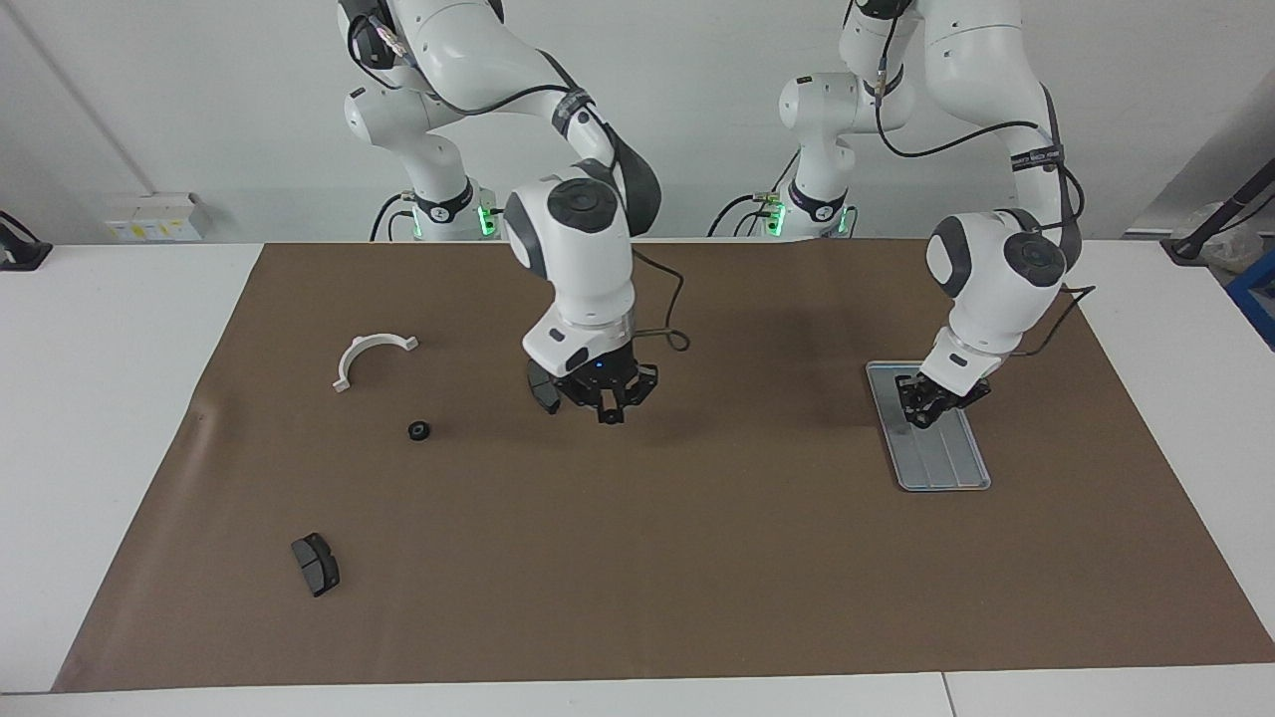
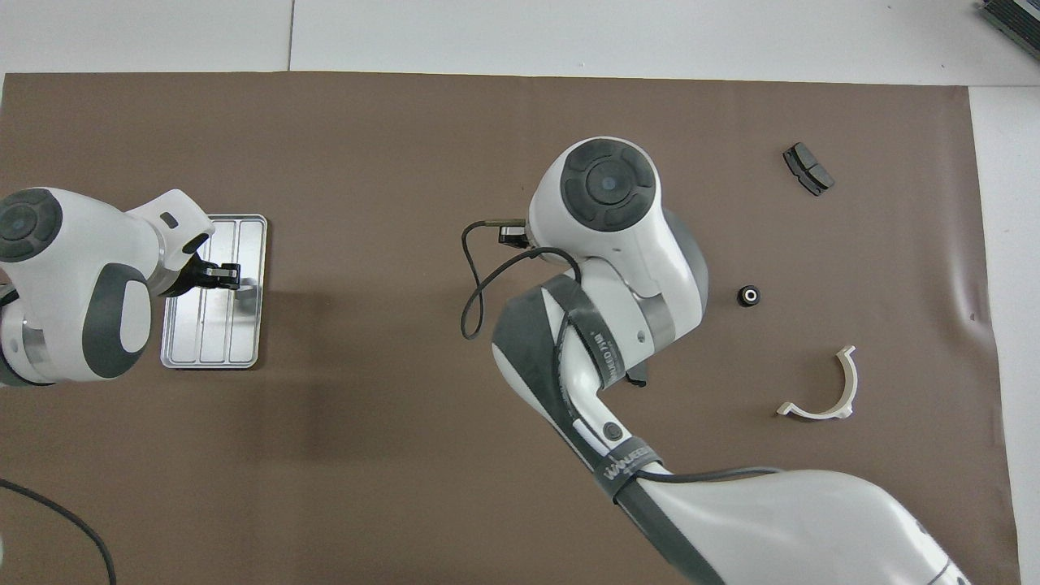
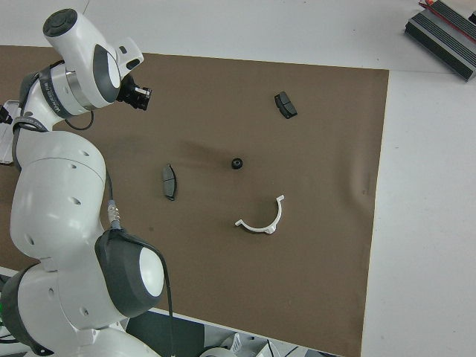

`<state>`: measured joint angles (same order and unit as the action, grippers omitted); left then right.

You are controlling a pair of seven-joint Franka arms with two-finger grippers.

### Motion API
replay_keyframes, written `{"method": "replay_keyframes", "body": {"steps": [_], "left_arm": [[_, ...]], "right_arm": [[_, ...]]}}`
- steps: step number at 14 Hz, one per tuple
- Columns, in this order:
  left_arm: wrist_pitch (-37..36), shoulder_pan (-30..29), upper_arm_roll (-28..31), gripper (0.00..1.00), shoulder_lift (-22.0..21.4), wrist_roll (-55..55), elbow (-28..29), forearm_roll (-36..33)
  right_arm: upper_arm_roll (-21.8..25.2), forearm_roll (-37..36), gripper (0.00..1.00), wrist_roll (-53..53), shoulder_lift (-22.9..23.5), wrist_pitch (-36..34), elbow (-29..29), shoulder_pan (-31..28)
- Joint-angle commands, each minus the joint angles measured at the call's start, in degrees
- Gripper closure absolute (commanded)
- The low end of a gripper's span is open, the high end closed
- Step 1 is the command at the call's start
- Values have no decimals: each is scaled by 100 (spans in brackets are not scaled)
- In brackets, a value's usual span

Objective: Pick bearing gear from pile to tray

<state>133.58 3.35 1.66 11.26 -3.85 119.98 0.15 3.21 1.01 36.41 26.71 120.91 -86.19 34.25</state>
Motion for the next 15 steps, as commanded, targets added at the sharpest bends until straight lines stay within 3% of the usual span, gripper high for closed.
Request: {"method": "replay_keyframes", "body": {"steps": [1,3,9,10,12,15], "left_arm": [[186,17,-25,21,-256,-63,298,-24],[177,17,-25,11,-230,-72,210,-24],[-218,271,-52,11,8,243,-598,432],[-262,359,-52,12,51,531,-703,433],[-272,727,-52,14,87,1286,-827,433],[-272,1386,-34,22,87,2149,-880,433]], "right_arm": [[13,-56,100,978,377,590,-91,545],[13,-74,100,1324,633,951,-108,819],[13,-92,98,1466,485,1514,-950,1092],[13,-92,87,1501,458,1558,-1030,1110],[39,-101,0,1685,440,1402,-996,1180],[109,-354,0,1703,64,1181,-1030,1040]]}}
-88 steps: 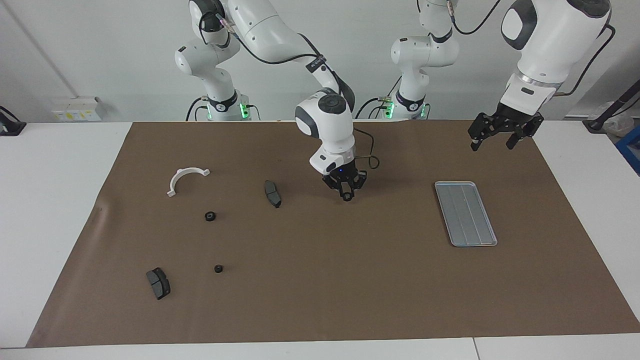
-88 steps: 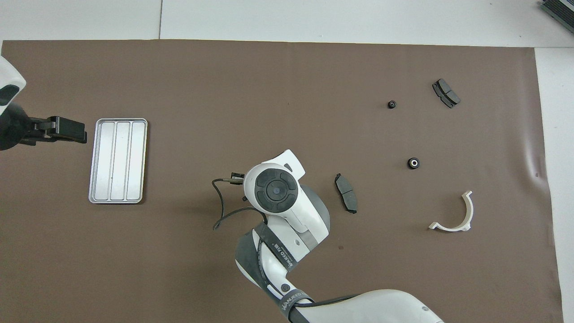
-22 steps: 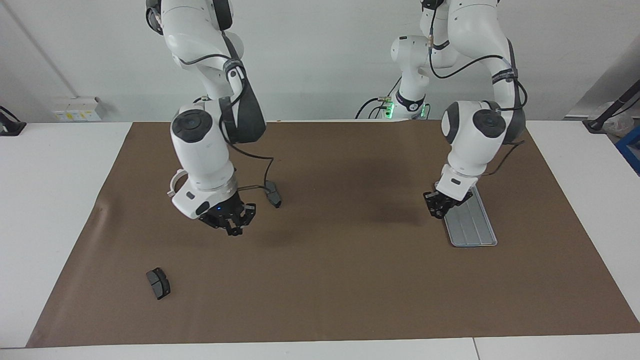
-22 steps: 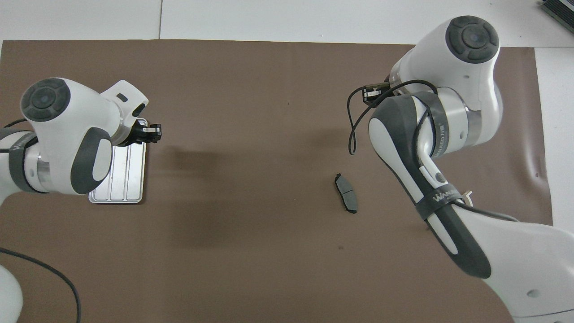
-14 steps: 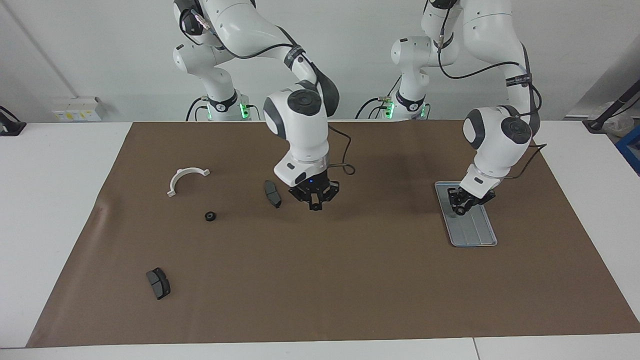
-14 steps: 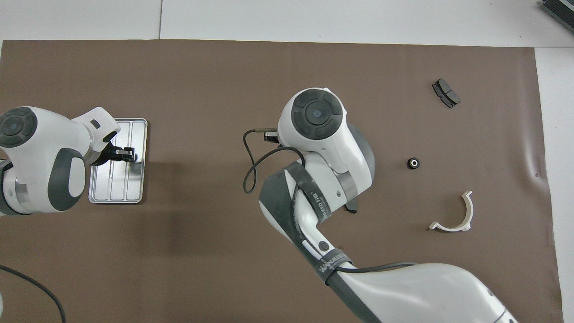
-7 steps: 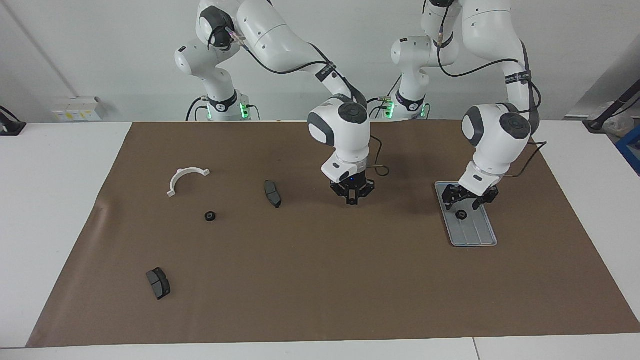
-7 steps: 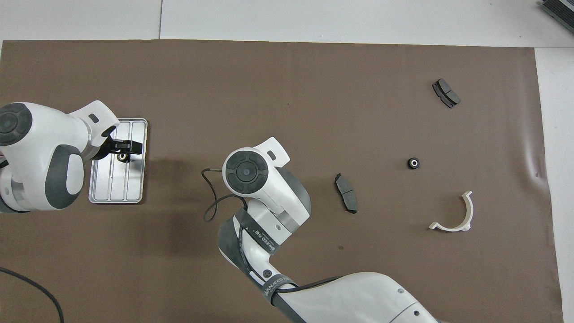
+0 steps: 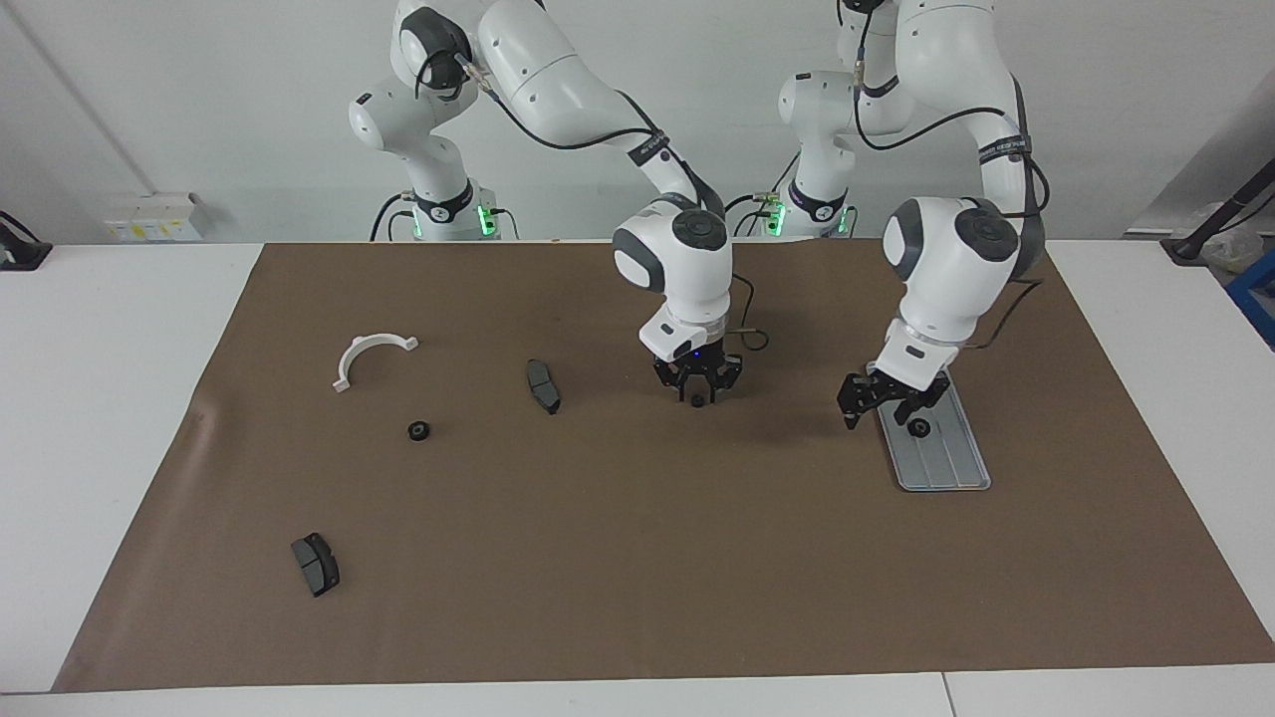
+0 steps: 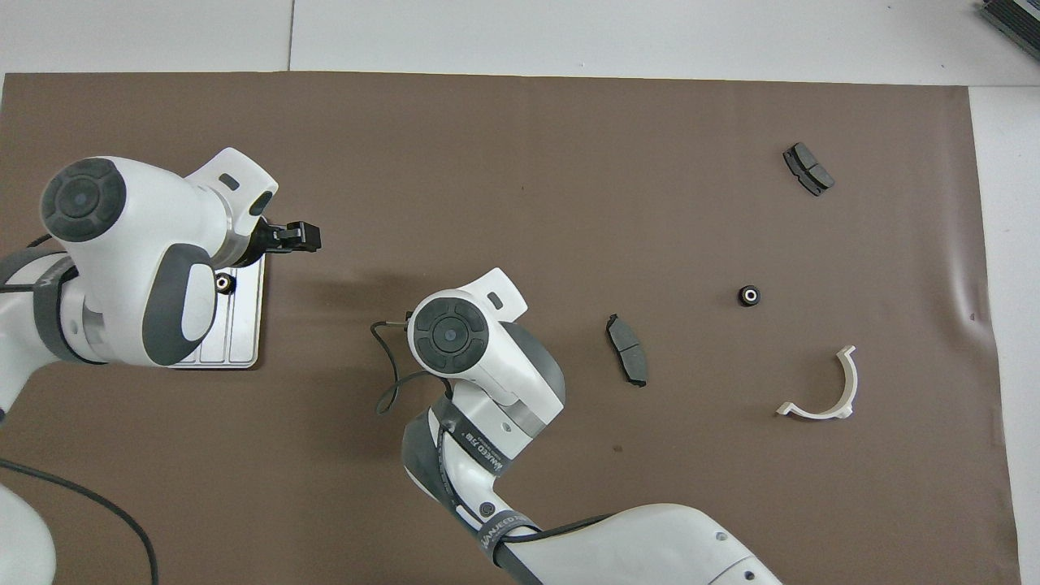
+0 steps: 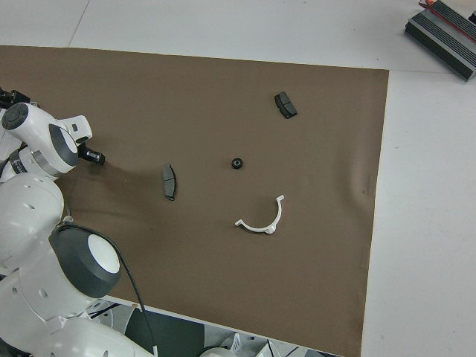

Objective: Pick bearing gear from pile to tray

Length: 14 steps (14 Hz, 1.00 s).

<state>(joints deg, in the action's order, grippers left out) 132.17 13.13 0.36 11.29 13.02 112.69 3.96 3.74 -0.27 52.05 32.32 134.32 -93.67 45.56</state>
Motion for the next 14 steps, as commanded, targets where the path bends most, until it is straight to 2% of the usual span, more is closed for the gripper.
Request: {"method": "replay_keyframes", "body": {"steps": [1,3,6,10,12,14], "left_arm": [[-112,636,96,24,92,682,-142,34],[-112,1128,104,26,119,1112,-133,-1],[-51,1718,113,32,565,1904,-317,-264],[-7,2141,113,39,760,2108,-248,-344],[63,2176,104,41,804,2108,-195,-344],[256,2246,113,43,804,2108,24,-344]], "right_arm": [[74,-245,0,78,-733,-264,-353,-282],[65,-254,0,-429,-1208,-624,-503,-695],[57,-254,0,-1598,-1728,-1125,-670,-1371],[48,-140,0,-3950,-1896,-1671,-697,-2408],[39,-79,0,-5120,-2009,-1541,-1064,-2857],[48,18,0,-6158,-2176,-963,-1687,-3279]]}}
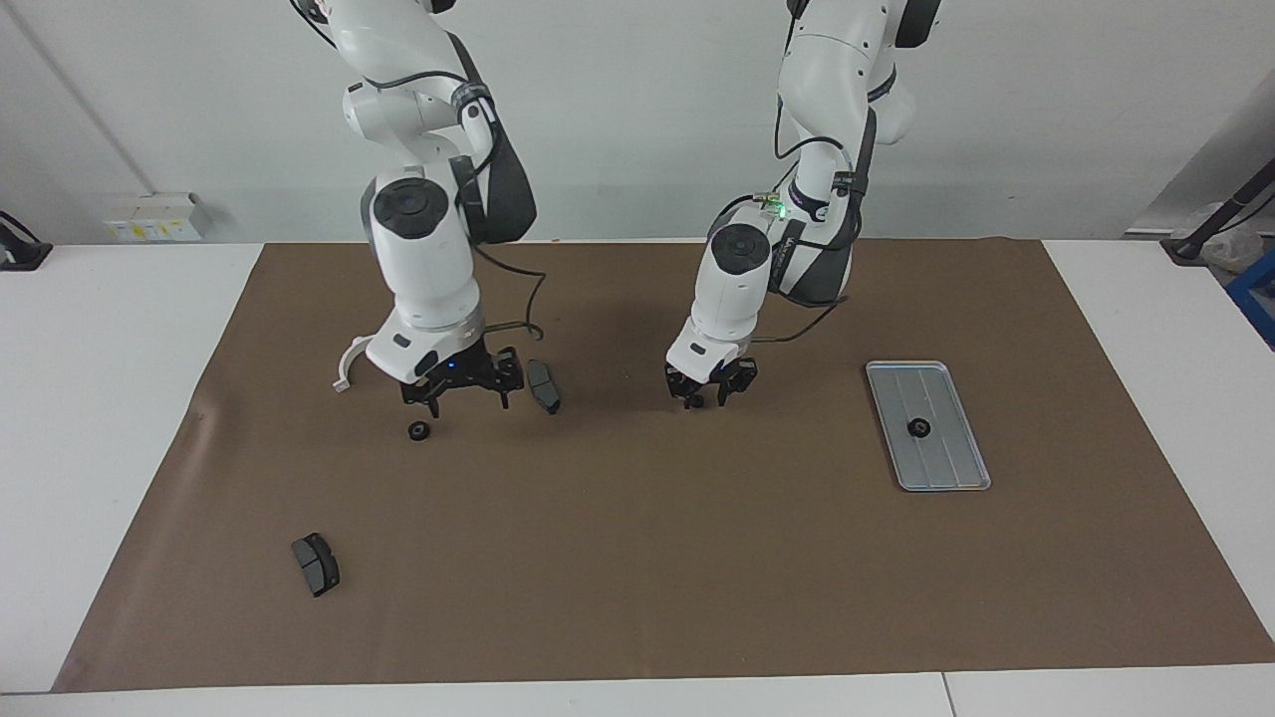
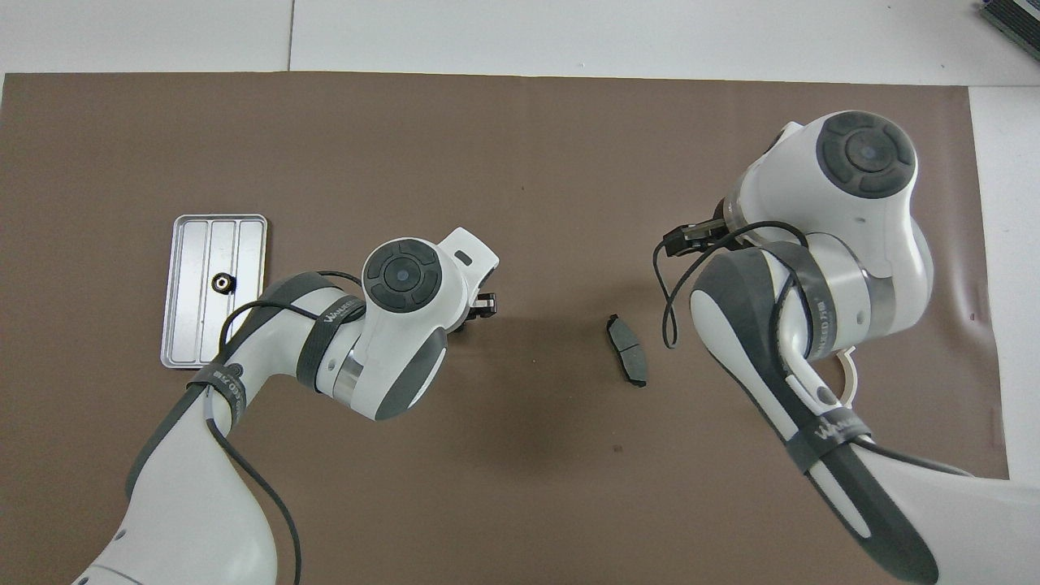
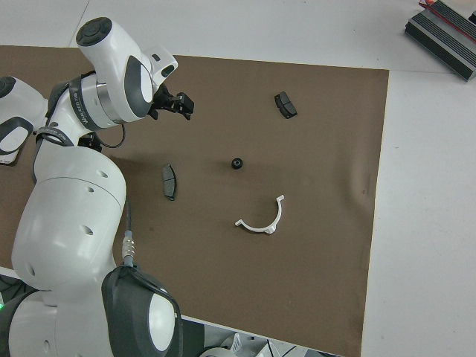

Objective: Pick bearing gear from pile to tray

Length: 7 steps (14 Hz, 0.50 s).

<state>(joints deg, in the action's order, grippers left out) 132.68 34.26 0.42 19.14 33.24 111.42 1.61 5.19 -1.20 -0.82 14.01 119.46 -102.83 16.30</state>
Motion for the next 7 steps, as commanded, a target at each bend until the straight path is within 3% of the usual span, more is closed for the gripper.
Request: {"method": "replay_keyframes", "body": {"steps": [1,3,7], "left_arm": [[284,186,107,44,19,86,222,-117],[303,195,107,46,45,86,231,-109],[303,195,98,54,46,86,266,-117]], "right_arm": [[-98,111,0,-1372,-372,821,-1061,-564],[-106,129,0,-2156,-372,1315,-1536,-821],[-106,513,0,-2536,-460,2045,-2319,-936]]}}
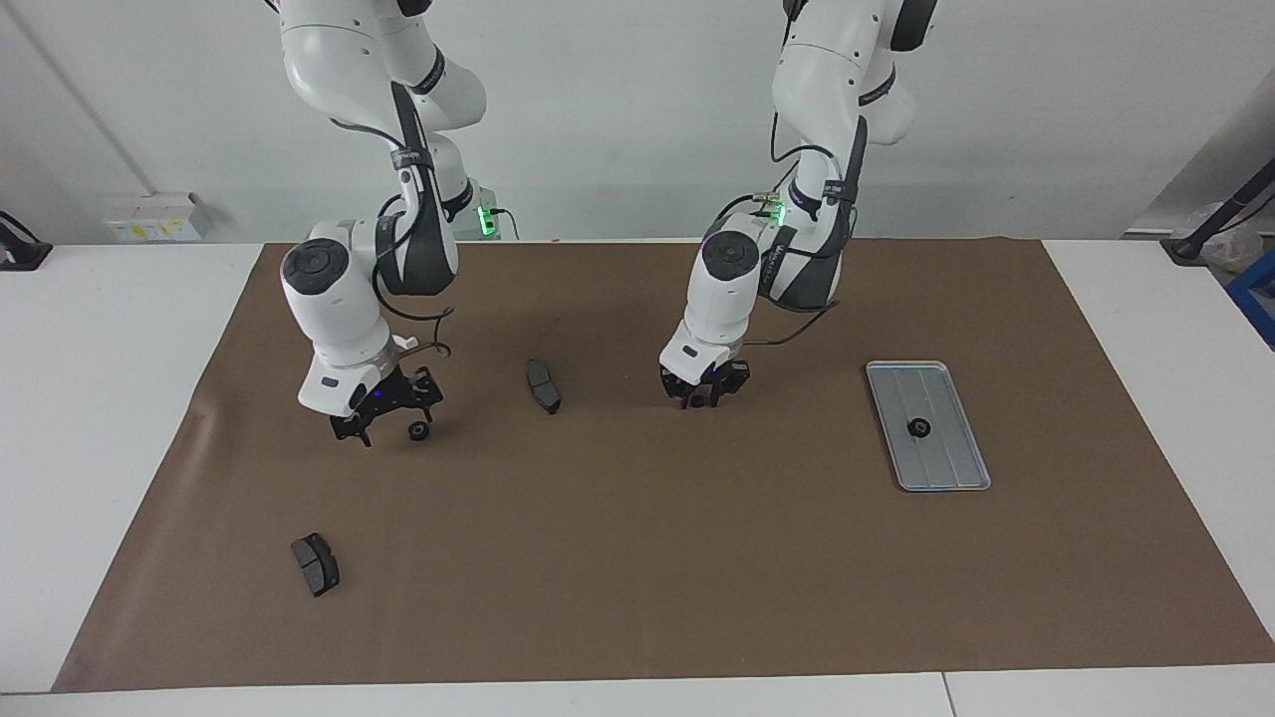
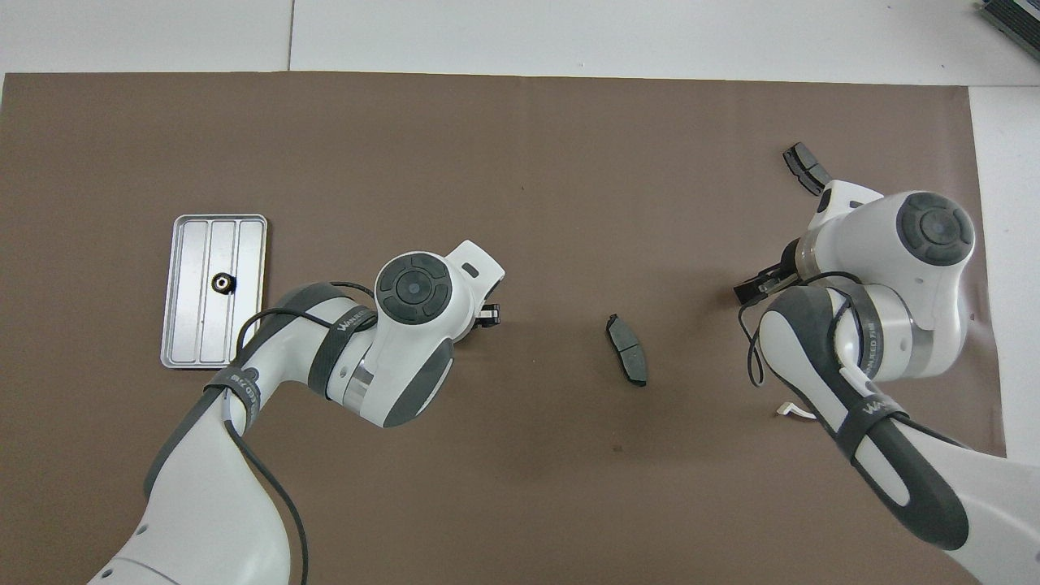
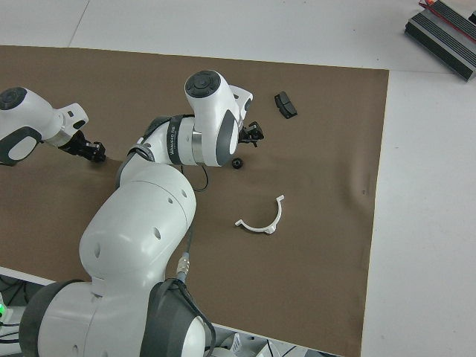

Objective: Pick bearing gear from pile to tray

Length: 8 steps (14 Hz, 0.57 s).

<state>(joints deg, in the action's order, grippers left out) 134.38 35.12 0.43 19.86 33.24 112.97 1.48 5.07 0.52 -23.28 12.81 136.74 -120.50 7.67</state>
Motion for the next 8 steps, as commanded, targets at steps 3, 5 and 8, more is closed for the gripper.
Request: {"method": "replay_keyframes", "body": {"steps": [3,5,8], "left_arm": [[115,126,97,69,-26,86,129,-104],[80,126,97,82,-34,77,129,-104],[36,118,106,94,-34,68,103,-104]], "right_arm": [[-85,783,0,-853,-323,415,-685,-90],[-85,775,0,-898,-323,450,-773,-178],[-85,783,0,-907,-305,573,-852,-169]]}}
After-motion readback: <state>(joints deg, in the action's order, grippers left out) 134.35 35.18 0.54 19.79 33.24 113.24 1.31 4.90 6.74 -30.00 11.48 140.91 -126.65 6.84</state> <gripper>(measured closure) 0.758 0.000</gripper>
